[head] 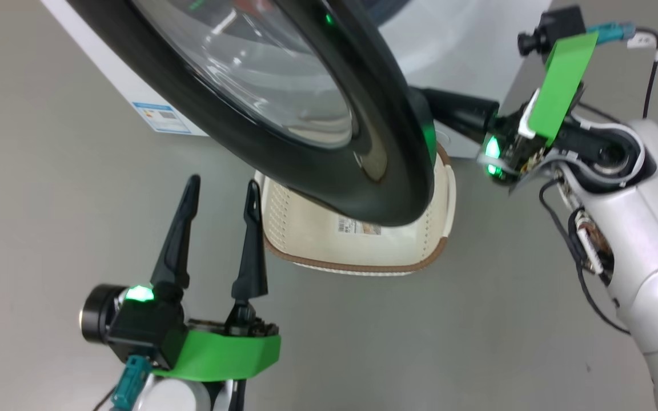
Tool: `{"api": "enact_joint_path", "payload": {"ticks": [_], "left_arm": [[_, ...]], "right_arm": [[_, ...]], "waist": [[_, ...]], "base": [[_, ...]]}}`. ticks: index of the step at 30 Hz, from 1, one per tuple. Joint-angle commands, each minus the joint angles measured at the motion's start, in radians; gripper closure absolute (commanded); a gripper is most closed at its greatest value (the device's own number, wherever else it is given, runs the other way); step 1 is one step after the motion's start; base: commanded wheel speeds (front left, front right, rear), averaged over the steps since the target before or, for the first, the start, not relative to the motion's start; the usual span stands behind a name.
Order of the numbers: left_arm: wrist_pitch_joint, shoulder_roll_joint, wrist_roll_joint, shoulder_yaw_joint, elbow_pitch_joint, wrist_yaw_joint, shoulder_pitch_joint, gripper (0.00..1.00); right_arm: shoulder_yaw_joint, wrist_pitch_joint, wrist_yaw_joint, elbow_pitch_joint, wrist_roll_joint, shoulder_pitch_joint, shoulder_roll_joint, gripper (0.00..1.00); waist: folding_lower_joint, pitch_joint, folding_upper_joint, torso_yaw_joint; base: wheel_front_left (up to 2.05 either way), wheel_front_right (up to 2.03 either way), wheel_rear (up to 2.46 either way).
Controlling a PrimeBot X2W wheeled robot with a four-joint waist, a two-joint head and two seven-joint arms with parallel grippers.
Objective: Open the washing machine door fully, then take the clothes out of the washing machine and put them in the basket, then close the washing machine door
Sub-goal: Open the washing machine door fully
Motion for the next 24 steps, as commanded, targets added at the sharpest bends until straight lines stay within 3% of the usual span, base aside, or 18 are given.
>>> {"api": "enact_joint_path", "payload": {"ticks": [1,24], "left_arm": [[-0.005,0.014,-0.007,0.036,-0.016,0.011,0.021,0.00],[-0.005,0.014,-0.041,0.092,0.080,0.004,0.125,0.00]], "right_arm": [[0.011,0.001,0.004,-0.042,-0.007,0.029,0.021,1.00],[0.098,-0.005,0.004,-0.112,0.016,0.248,0.032,1.00]], "waist": [[0.0000,-0.027,-0.0001,0.025],[0.0000,-0.202,-0.0001,0.186]], "base": [[0.00,0.00,0.00],[0.00,0.00,0.00]]}}
